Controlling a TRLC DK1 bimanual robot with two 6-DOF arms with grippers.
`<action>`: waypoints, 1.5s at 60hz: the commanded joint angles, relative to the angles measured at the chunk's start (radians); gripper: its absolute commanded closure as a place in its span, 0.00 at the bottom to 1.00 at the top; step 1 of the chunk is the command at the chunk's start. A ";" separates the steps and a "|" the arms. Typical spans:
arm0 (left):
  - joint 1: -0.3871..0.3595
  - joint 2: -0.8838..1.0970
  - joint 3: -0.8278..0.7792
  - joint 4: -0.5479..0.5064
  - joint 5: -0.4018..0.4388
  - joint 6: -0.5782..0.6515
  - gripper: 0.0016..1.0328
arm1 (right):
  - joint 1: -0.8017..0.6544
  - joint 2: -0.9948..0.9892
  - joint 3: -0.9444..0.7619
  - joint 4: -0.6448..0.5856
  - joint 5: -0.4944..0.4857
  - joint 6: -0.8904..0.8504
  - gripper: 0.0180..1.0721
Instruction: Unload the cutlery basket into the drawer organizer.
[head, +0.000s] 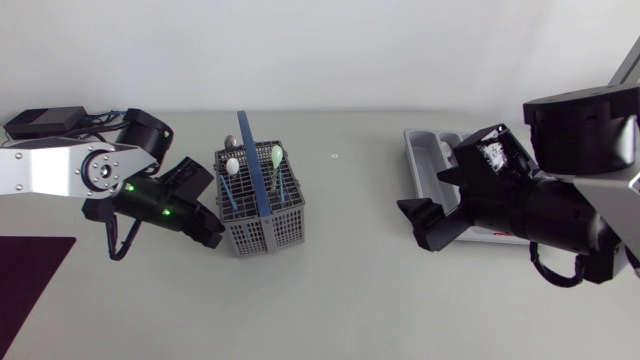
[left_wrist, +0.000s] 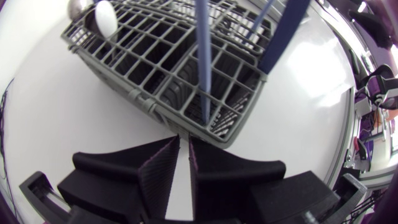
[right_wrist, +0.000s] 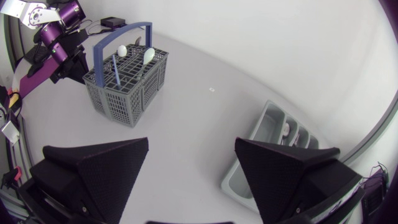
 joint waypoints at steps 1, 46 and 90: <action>-0.083 0.015 0.037 0.005 0.011 -0.004 0.71 | 0.008 0.011 0.004 -0.016 0.001 -0.015 0.05; 0.259 0.098 0.166 0.102 0.159 0.028 0.70 | 0.098 0.291 0.061 0.073 -0.032 -0.038 0.05; 0.198 0.457 0.451 0.266 0.265 -0.109 0.69 | 0.112 0.709 0.292 0.178 -0.049 -0.022 0.05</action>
